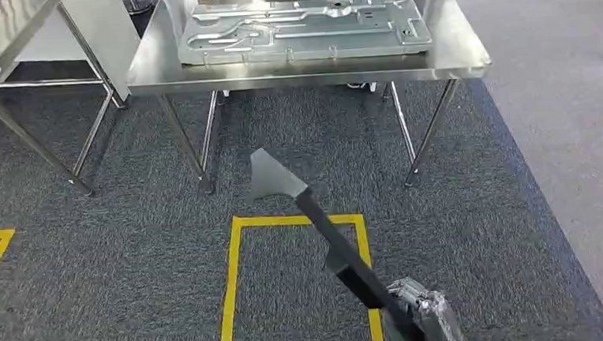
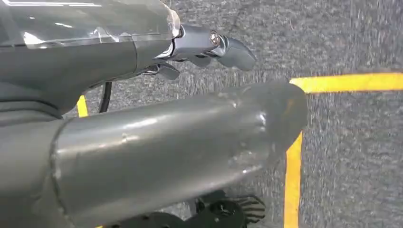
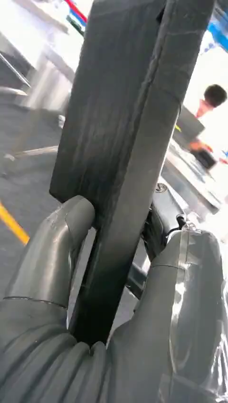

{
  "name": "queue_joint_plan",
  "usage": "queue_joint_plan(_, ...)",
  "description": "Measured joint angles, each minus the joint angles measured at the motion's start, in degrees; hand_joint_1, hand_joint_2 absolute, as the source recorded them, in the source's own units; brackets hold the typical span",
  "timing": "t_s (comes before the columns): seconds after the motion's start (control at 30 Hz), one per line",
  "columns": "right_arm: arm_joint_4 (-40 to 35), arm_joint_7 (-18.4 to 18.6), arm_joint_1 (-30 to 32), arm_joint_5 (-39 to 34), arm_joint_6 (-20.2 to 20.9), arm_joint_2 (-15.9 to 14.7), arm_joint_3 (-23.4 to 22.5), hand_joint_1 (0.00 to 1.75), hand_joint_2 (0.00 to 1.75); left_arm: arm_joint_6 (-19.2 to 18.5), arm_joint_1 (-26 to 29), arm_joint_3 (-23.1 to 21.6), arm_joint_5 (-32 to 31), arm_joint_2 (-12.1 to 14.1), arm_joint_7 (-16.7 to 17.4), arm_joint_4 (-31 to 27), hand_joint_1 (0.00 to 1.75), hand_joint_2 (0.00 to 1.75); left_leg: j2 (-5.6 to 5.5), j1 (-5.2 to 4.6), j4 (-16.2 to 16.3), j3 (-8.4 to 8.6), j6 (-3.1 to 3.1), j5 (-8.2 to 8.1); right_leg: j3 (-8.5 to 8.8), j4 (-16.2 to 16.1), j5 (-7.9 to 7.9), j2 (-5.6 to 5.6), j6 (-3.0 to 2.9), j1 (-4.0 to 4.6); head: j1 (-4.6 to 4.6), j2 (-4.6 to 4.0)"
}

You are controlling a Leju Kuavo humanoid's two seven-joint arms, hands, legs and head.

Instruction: Take the parts from the cabinet and place them on the table.

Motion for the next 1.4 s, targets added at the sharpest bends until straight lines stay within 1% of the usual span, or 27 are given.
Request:
queue_joint_plan(0.07,-0.98,1.04,-1.82,0.00,1.46,0.00,-3.22,1.75,1.75,-0.15,-0.32,0.00,-0.43,0.07,-0.02,0.00,0.00,0.00,0.07,-0.10,1.39,-0.28,-0.59,0.81,1.71,-0.76,-0.61,0.14,-0.94,-0.40,-0.04,0.00)
queue_joint_plan(0.13,-1.37,1.75,-3.01,0.11,2.12,0.00,-5.22,1.75,1.75,-0.39,-0.65,-0.02,-0.63,0.04,-0.02,0.04,0.00,0.00,0.37,0.17,8.76,-4.22,-0.88,2.30,3.61,-1.82,-1.43,-0.16,-1.65,-0.33,-0.04,0.00)
queue_joint_plan(0.17,-1.44,1.86,-3.55,0.15,2.36,-0.04,-5.94,1.75,1.75,-0.39,-0.67,-0.02,-0.70,0.09,-0.02,0.04,0.00,0.00,0.37,0.18,12.57,-7.22,-1.10,1.59,4.30,-2.07,-1.94,-0.20,-1.79,-0.28,-0.02,0.00)
queue_joint_plan(0.23,-1.46,1.99,-4.03,0.44,2.36,-0.07,-7.25,1.75,1.75,-0.50,-0.46,-0.02,-0.94,0.24,0.00,0.04,0.00,0.00,0.39,0.15,17.18,-12.43,-1.27,-3.11,6.03,-2.25,-3.35,-0.16,-1.82,-0.23,-0.02,0.00)
queue_joint_plan(0.3,-1.46,2.61,-4.22,1.53,2.55,-0.07,-8.08,1.75,1.75,-0.59,-0.10,-0.02,-1.11,0.26,0.02,0.04,0.00,0.00,0.39,0.15,15.59,-14.87,-0.95,-5.46,8.17,-2.26,-5.01,-0.06,-1.76,-0.22,-0.02,0.00)
queue_joint_plan(0.33,-1.46,3.21,-4.53,2.43,2.84,-0.07,-8.65,1.75,1.75,-0.63,-0.01,-0.02,-1.16,0.26,0.02,0.07,0.00,0.00,0.40,0.14,12.73,-15.10,-0.69,-4.13,9.36,-2.26,-5.91,-0.03,-1.68,-0.18,-0.02,0.00)
queue_joint_plan(0.37,-1.42,3.87,-5.03,3.19,3.21,0.04,-9.20,1.75,1.75,-0.66,0.06,-0.02,-1.31,0.28,0.02,0.07,0.00,0.00,0.41,0.06,9.01,-15.07,-0.26,-0.24,10.52,-2.27,-6.85,-0.04,-1.59,-0.11,-0.02,0.00)
queue_joint_plan(0.4,-1.25,4.52,-5.51,3.76,3.67,0.09,-9.89,1.75,1.75,-0.66,0.32,0.00,-1.46,0.31,0.15,0.11,0.00,0.00,0.57,-0.18,5.42,-15.32,0.36,6.36,10.98,-2.46,-7.66,-0.02,-1.47,-0.17,-0.02,0.00)
queue_joint_plan(0.43,-0.94,5.04,-6.18,4.11,4.17,0.09,-10.42,1.75,1.75,-0.66,0.46,0.07,-1.49,0.42,0.17,0.15,0.00,0.00,0.41,-0.62,4.94,-15.44,0.36,10.45,12.09,-2.11,-8.39,0.13,-1.09,0.06,0.00,0.00)
queue_joint_plan(0.47,-0.81,5.44,-6.48,4.37,4.52,0.09,-11.00,1.75,1.75,-0.72,0.40,0.07,-1.62,0.44,0.42,0.24,0.00,0.00,0.62,-0.77,4.78,-14.80,0.38,8.65,12.34,-2.46,-9.02,0.43,-0.55,0.01,0.00,0.00)
queue_joint_plan(0.5,-0.81,5.92,-6.85,4.96,5.11,0.09,-11.49,1.75,1.75,-0.72,0.31,0.07,-1.64,0.44,0.50,0.24,0.00,0.00,0.58,-1.01,4.72,-13.96,0.75,8.82,13.35,-3.20,-9.39,0.32,-0.08,-0.21,-0.04,0.00)
queue_joint_plan(0.53,-0.68,6.27,-7.24,5.72,5.70,0.11,-11.77,1.75,1.75,-0.70,0.11,0.07,-1.72,0.54,0.55,0.24,0.00,0.00,0.38,-0.91,3.97,-13.22,1.25,8.16,13.70,-1.84,-8.12,0.35,0.37,-0.16,0.00,0.00)
queue_joint_plan(0.57,-0.54,6.83,-7.93,6.57,6.18,0.11,-11.95,1.75,1.75,-0.70,-0.31,0.07,-1.92,0.55,0.57,0.24,0.00,0.00,0.10,-0.91,3.25,-11.77,1.60,7.96,13.24,-0.10,-7.05,0.39,0.74,-0.26,-0.04,0.00)
queue_joint_plan(0.63,0.29,7.60,-9.51,7.91,6.69,0.46,-12.32,1.75,1.75,-0.72,-0.69,0.09,-2.18,0.55,0.70,0.24,0.00,0.00,0.09,-0.73,1.75,-9.55,2.44,7.30,9.43,6.73,-5.01,0.29,0.80,-0.49,0.00,0.00)
queue_joint_plan(0.67,0.77,7.91,-10.10,8.44,6.77,0.59,-12.43,1.75,1.75,-0.72,-0.78,0.09,-2.32,0.55,0.87,0.24,0.00,0.00,0.08,-0.65,1.39,-8.77,2.81,6.93,6.48,10.02,-6.00,0.30,0.67,-0.45,-0.02,0.00)
queue_joint_plan(0.73,2.05,9.54,-11.09,10.74,7.84,0.94,-12.58,1.75,1.75,-0.79,-0.80,0.09,-2.82,0.55,1.11,0.24,0.00,0.00,-0.18,-0.59,0.85,-7.05,2.77,5.75,1.28,13.62,-10.79,0.30,0.99,-0.50,-0.02,0.00)
queue_joint_plan(0.8,3.81,11.43,-12.90,13.54,8.83,1.55,-12.52,1.75,1.75,-0.87,-0.68,0.11,-3.43,0.55,1.22,0.26,0.00,0.00,-0.47,-0.42,0.76,-5.14,2.35,4.19,-1.92,12.54,-13.86,0.25,1.79,-0.60,0.00,0.00)
queue_joint_plan(0.83,5.07,12.34,-14.38,15.01,9.28,1.96,-12.37,1.75,1.75,-0.96,-0.63,0.11,-3.58,0.52,1.22,0.30,0.00,0.00,-0.54,-0.29,0.76,-3.88,2.15,3.19,-2.78,10.16,-13.43,0.18,1.70,-0.65,-0.02,0.00)
queue_joint_plan(0.87,5.93,13.07,-15.52,15.85,9.59,2.38,-12.28,1.75,1.75,-0.96,-0.73,0.09,-3.74,0.50,1.22,0.33,0.00,0.00,-0.60,-0.16,0.76,-2.59,1.99,2.20,-3.07,6.86,-10.44,0.14,1.71,-0.72,0.00,0.00)
queue_joint_plan(0.93,7.83,14.16,-17.70,17.29,10.21,3.26,-12.01,1.75,1.75,-0.98,-0.80,0.11,-4.22,0.46,1.25,0.48,0.00,0.00,-0.67,-0.23,0.97,-0.51,1.47,0.05,-3.65,-0.04,4.55,0.09,1.39,-0.64,0.02,0.00)
queue_joint_plan(1.03,9.91,16.06,-21.20,19.54,11.58,4.50,-11.03,1.75,1.75,-1.01,-1.31,0.07,-4.76,0.44,1.44,0.50,0.00,0.00,-0.66,-0.38,-0.14,1.33,0.08,-0.49,-2.42,-0.24,2.61,0.49,-0.11,-0.28,0.00,0.00)
queue_joint_plan(1.1,10.88,17.09,-24.61,20.59,12.65,4.52,-9.79,1.75,1.75,-1.11,-1.88,0.07,-5.20,0.41,1.55,0.50,0.00,0.00,-0.47,-0.24,4.81,-1.31,-0.61,2.34,-0.55,-1.24,1.90,0.79,-1.02,-0.64,-0.02,0.00)
queue_joint_plan(1.17,11.70,17.37,-26.51,20.85,12.76,4.48,-9.26,1.75,1.75,-1.16,-2.20,0.07,-5.24,0.41,1.57,0.52,0.00,0.00,-0.12,-0.11,13.06,-6.89,-1.20,3.96,1.85,-2.15,0.49,0.36,-1.78,-0.40,0.02,0.00)
queue_joint_plan(1.27,12.99,18.08,-28.40,22.01,14.32,4.44,-8.14,1.75,1.75,-1.16,-1.80,0.07,-5.49,0.41,2.01,0.52,0.00,0.00,0.02,-0.08,17.29,-13.81,-1.43,-3.54,5.43,-2.92,-1.90,0.32,-1.98,-0.23,0.00,0.00)
queue_joint_plan(1.33,14.16,18.90,-30.25,23.47,16.43,4.44,-6.73,1.75,1.75,-1.40,-1.51,0.07,-5.86,0.41,2.27,0.55,0.00,0.00,0.09,-0.09,14.30,-16.00,-1.19,-5.44,7.90,-2.98,-3.77,0.55,-1.88,-0.22,0.00,0.00)
queue_joint_plan(1.37,14.80,19.34,-31.32,24.11,17.27,4.41,-5.85,1.75,1.75,-1.53,-1.52,0.07,-5.92,0.39,2.32,0.57,0.00,0.00,0.15,-0.09,11.01,-16.32,-0.89,-3.23,9.27,-2.99,-4.82,0.53,-1.79,-0.17,0.00,0.00)
queue_joint_plan(1.4,15.44,19.71,-32.31,24.61,17.90,4.41,-4.84,1.75,1.75,-1.60,-1.49,0.07,-6.01,0.39,2.40,0.57,0.00,0.00,0.26,-0.12,7.00,-16.34,-0.50,2.42,10.44,-3.03,-5.88,0.49,-1.69,-0.09,0.02,0.00)
